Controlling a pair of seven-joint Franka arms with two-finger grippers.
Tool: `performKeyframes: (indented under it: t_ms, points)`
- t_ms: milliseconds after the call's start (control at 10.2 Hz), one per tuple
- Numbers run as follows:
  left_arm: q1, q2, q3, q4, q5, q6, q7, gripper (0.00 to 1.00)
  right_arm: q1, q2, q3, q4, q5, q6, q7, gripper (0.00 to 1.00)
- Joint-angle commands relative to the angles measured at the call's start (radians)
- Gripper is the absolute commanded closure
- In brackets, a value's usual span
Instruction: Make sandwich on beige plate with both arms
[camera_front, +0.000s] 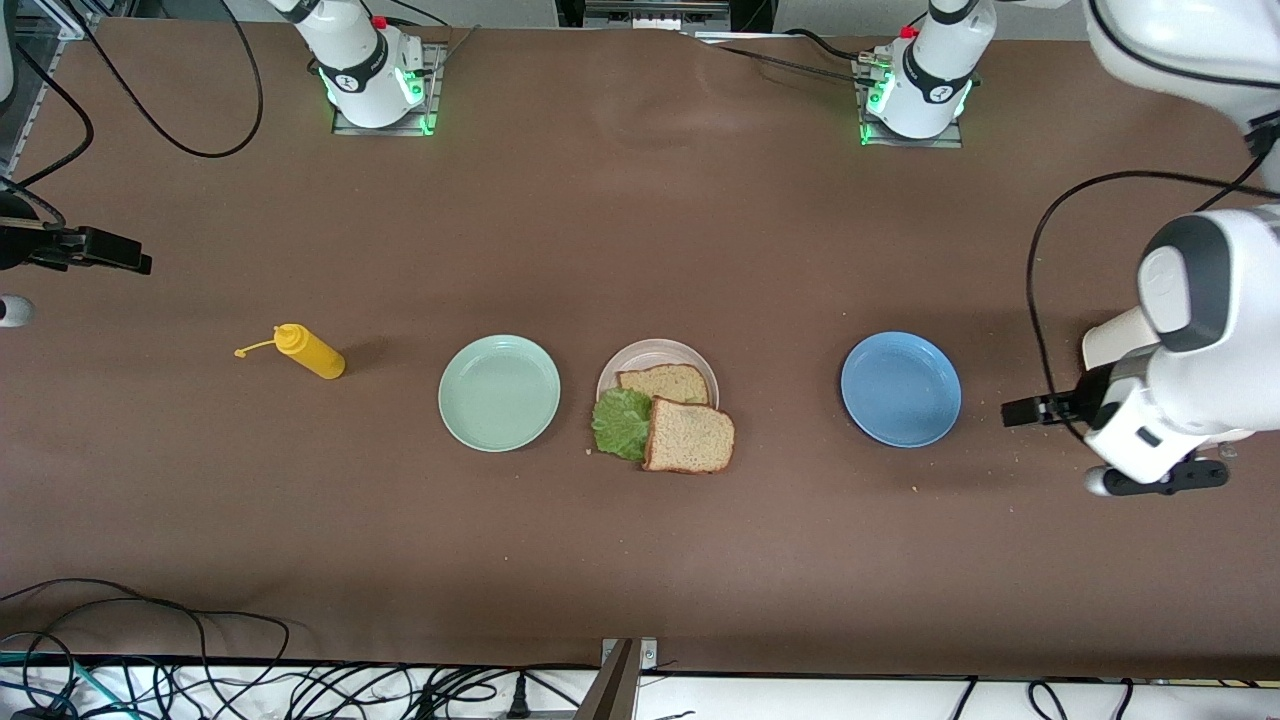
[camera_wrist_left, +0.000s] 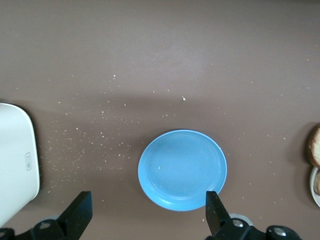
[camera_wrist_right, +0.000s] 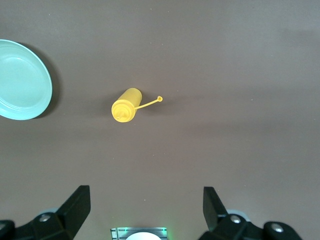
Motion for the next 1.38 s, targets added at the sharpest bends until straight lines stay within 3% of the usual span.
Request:
performKeyframes:
  t_ms: [0,591,787,1280]
  points:
    - [-0.003,-0.057,-0.01,0.011,0.037,-0.071,0.019,0.0,-0.001,-0.008,0.003,-0.007,0.006,0.006,0.021,0.0]
    - [-0.003,-0.172,-0.015,0.027,0.037,-0.139,0.056,0.0,-0.001,-0.008,0.003,-0.007,0.06,-0.003,0.05,0.0]
    - [0.003,-0.206,-0.007,0.011,0.06,-0.178,0.292,0.0,-0.001,-0.011,0.003,-0.009,0.049,-0.006,0.048,0.0]
    - [-0.002,-0.203,-0.009,0.014,0.118,-0.183,0.251,0.0,-0.001,-0.016,0.003,-0.015,0.048,-0.006,0.048,0.0]
